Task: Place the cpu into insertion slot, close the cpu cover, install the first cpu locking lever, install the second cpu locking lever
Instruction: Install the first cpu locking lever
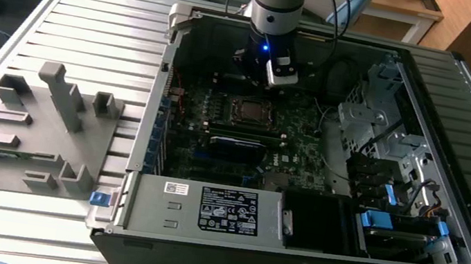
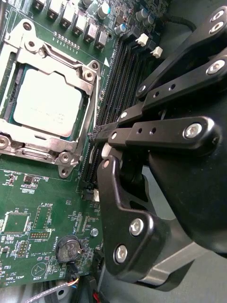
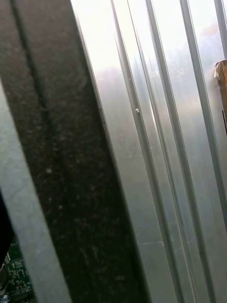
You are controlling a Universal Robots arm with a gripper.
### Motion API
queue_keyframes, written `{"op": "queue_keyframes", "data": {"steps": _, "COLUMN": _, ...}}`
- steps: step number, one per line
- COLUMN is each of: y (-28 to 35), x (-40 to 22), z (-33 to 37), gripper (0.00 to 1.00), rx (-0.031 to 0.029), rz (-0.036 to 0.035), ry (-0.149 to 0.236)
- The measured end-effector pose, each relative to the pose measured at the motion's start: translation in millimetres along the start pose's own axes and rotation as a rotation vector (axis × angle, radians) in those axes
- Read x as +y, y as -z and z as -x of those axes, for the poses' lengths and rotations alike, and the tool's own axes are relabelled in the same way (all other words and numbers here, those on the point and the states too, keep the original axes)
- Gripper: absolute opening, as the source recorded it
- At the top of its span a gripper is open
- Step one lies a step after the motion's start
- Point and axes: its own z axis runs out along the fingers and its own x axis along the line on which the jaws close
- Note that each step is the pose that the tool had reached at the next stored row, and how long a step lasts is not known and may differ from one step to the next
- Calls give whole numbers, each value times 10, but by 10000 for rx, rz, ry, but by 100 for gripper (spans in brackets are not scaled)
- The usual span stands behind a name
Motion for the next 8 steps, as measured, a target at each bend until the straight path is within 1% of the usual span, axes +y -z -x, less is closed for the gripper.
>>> {"op": "queue_keyframes", "data": {"steps": 3, "y": -4, "x": -1, "z": -1, "gripper": 11, "rx": -17, "rz": 5, "ry": 2}}
{"op": "queue_keyframes", "data": {"steps": 8, "y": -15, "x": -2, "z": -2, "gripper": 11, "rx": -61, "rz": 17, "ry": 7}}
